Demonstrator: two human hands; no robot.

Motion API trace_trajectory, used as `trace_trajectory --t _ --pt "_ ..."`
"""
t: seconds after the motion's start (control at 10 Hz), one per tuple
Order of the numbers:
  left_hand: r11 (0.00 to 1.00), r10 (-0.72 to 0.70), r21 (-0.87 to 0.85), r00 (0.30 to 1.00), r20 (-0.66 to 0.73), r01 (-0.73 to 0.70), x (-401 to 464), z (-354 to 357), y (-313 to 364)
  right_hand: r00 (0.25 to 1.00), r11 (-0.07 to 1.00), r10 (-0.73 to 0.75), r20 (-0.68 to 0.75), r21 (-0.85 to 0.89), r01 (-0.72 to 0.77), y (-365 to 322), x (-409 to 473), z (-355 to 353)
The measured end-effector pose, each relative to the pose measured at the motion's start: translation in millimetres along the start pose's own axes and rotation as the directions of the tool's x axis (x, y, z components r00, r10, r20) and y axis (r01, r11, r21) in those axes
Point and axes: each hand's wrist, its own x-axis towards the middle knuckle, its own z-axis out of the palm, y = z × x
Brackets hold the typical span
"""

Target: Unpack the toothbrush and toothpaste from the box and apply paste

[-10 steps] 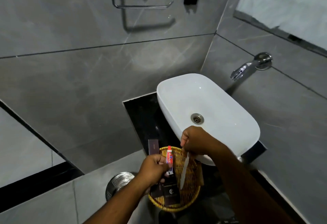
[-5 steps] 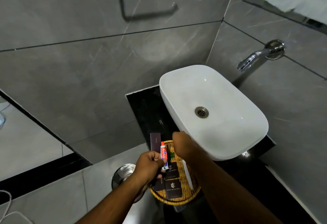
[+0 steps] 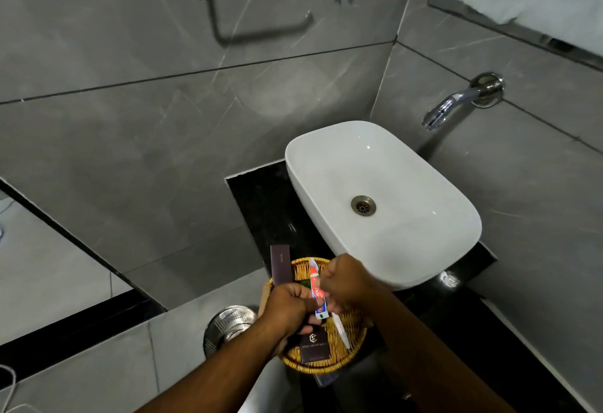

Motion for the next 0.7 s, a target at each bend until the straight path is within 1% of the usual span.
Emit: trace_trajectory --t 0.1,0.2,0.3,0.4,0.5,0.6,0.7 --pt "0.999 -0.006 0.038 0.999 0.033 0.004 0 8 -4 0.999 0.999 0.029 0.017 -0.032 -0.028 20 -6 8" --pt "0.987 -0.002 0.164 0.999 0.051 -0.006 0 11 -8 0.996 0.997 0.068 0.051 0.018 -0.069 35 -9 12" --pt "0.953 0.074 0.295 0.997 0.002 -0.071 1 9 -6 0.992 0.993 0.117 0.053 0.004 -0.117 43 -14 15" --pt "0.943 0.146 0.313 0.987 -0.069 -0.117 3 3 -1 0.995 0.995 0.099 0.030 0.005 -0.099 46 -13 21" --pt "0.946 0.163 0.299 0.981 -0.105 -0.125 3 -4 4 0.997 0.997 0.079 0.000 -0.013 -0.079 44 -10 26" --pt "0.957 0.173 0.255 0.977 -0.120 -0.139 0 -8 5 0.993 0.985 0.113 -0.045 0.133 -0.106 40 -7 34" --pt "0.964 0.172 0.219 0.981 -0.088 -0.150 -2 -10 6 0.990 0.988 0.141 -0.027 0.075 -0.139 49 -5 34"
